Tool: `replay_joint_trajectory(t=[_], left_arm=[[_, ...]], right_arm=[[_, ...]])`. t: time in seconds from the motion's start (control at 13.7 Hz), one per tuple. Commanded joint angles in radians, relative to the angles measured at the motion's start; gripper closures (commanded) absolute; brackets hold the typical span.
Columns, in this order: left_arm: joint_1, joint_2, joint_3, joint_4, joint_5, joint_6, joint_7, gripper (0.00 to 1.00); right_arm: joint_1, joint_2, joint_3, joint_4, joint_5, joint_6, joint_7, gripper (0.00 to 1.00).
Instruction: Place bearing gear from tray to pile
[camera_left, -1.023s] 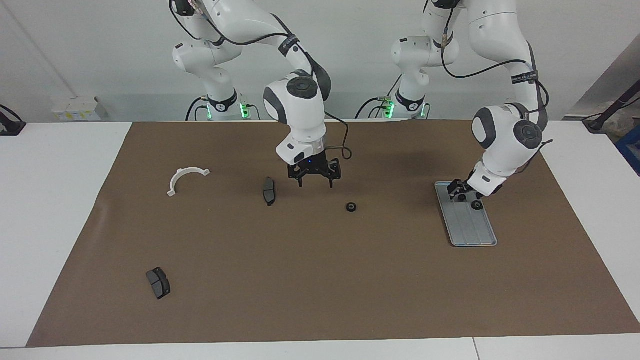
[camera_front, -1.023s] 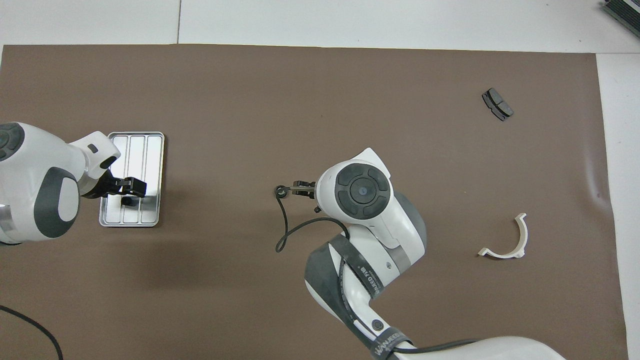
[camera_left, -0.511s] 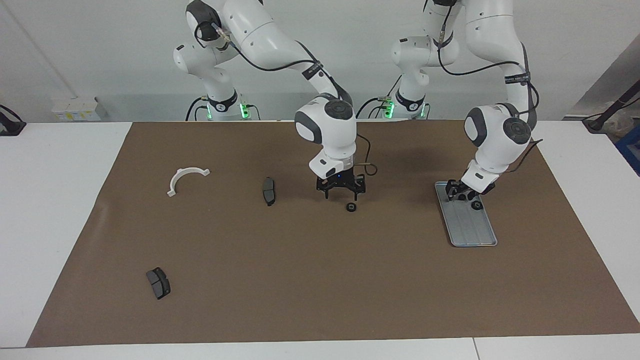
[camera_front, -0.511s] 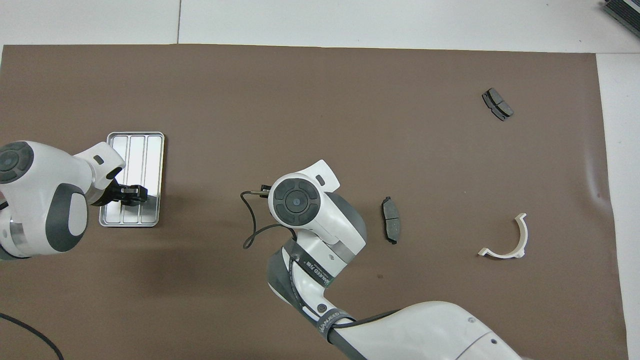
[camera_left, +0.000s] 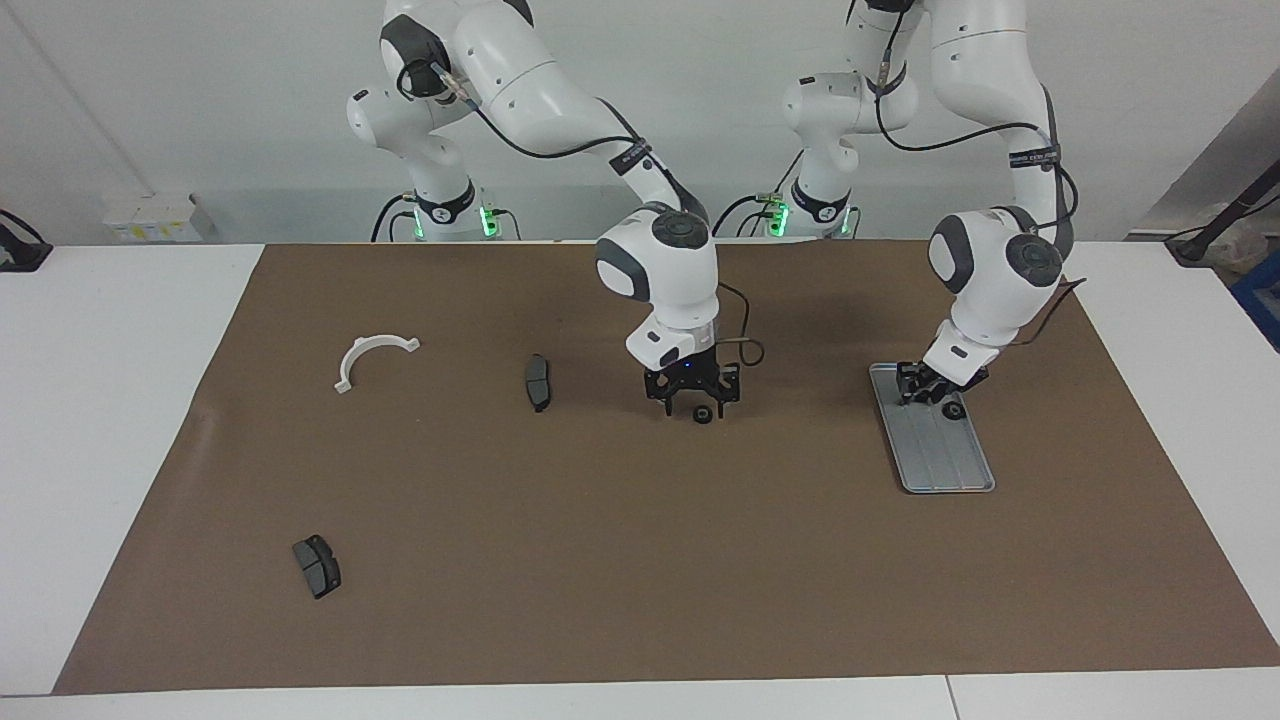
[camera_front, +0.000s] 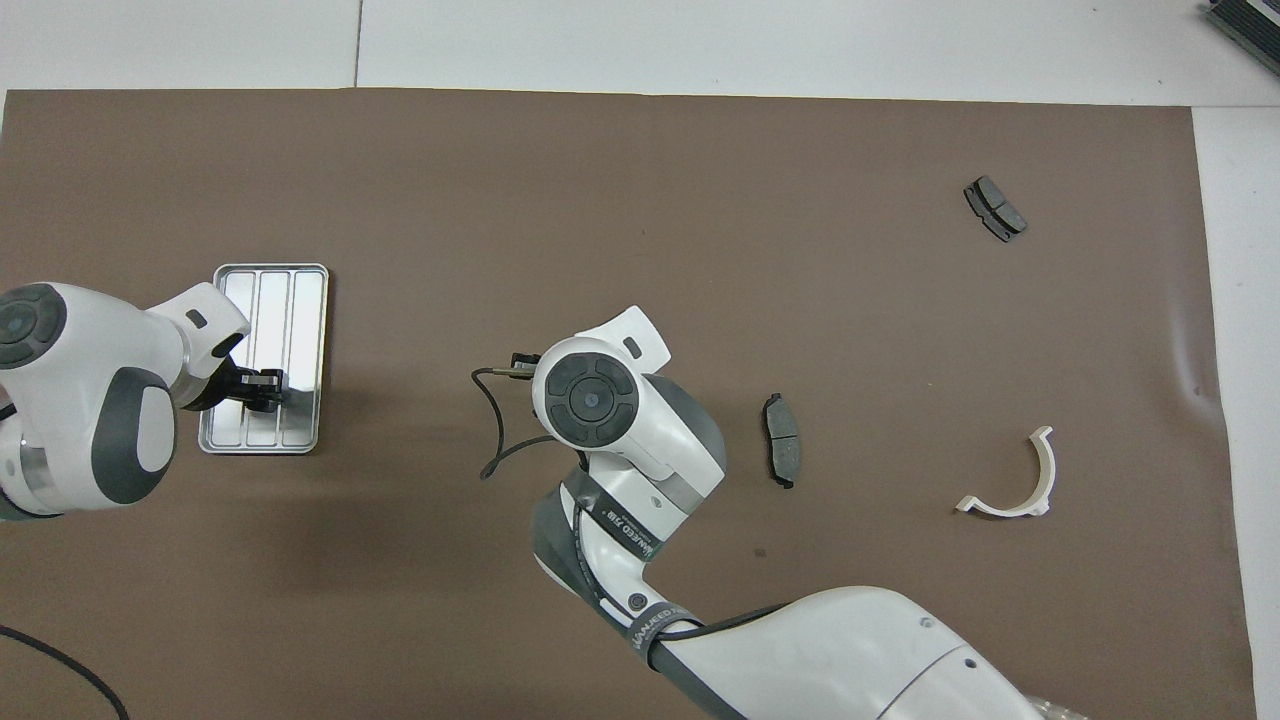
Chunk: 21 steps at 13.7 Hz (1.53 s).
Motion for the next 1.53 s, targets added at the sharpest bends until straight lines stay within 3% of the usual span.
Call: replay_joint_trajectory(t=[0.0, 0.29, 0.44, 0.8, 0.95, 1.1, 1.17, 1.46], left_arm=[[0.010, -0.029, -0.007, -0.039, 0.014, 0.029, 0.002, 0.60], [0.008, -0.028, -0.007, -0.037, 0.014, 0.031, 0.000, 0.76], [0.008, -0.026, -0.007, -0.036, 0.014, 0.048, 0.000, 0.82], [0.010, -0.020, -0.007, -0.025, 0.014, 0.049, 0.002, 0.94], [0.008, -0.012, -0.007, 0.005, 0.014, 0.043, -0.003, 0.96], [0.004, 0.009, -0.007, 0.062, 0.014, 0.026, -0.006, 0.98], [-0.001, 0.015, -0.007, 0.088, 0.009, 0.013, -0.006, 0.99], [-0.010, 0.046, -0.016, 0.191, -0.012, -0.026, -0.096, 1.00]], right_arm=[[0.017, 0.018, 0.002, -0.002, -0.033, 0.037, -0.010, 0.16], [0.027, 0.018, 0.002, -0.009, -0.058, 0.041, -0.044, 0.23], [0.025, 0.018, 0.002, -0.011, -0.082, 0.041, -0.062, 0.34], [0.017, 0.018, 0.002, -0.048, -0.101, 0.127, -0.113, 0.38], [0.019, 0.018, 0.002, -0.049, -0.107, 0.127, -0.116, 0.51], [0.016, 0.018, 0.000, -0.049, -0.141, 0.124, -0.124, 0.92], [0.016, 0.016, -0.002, -0.048, -0.142, 0.119, -0.122, 1.00], [-0.001, 0.015, -0.017, -0.038, -0.182, 0.116, -0.116, 1.00]])
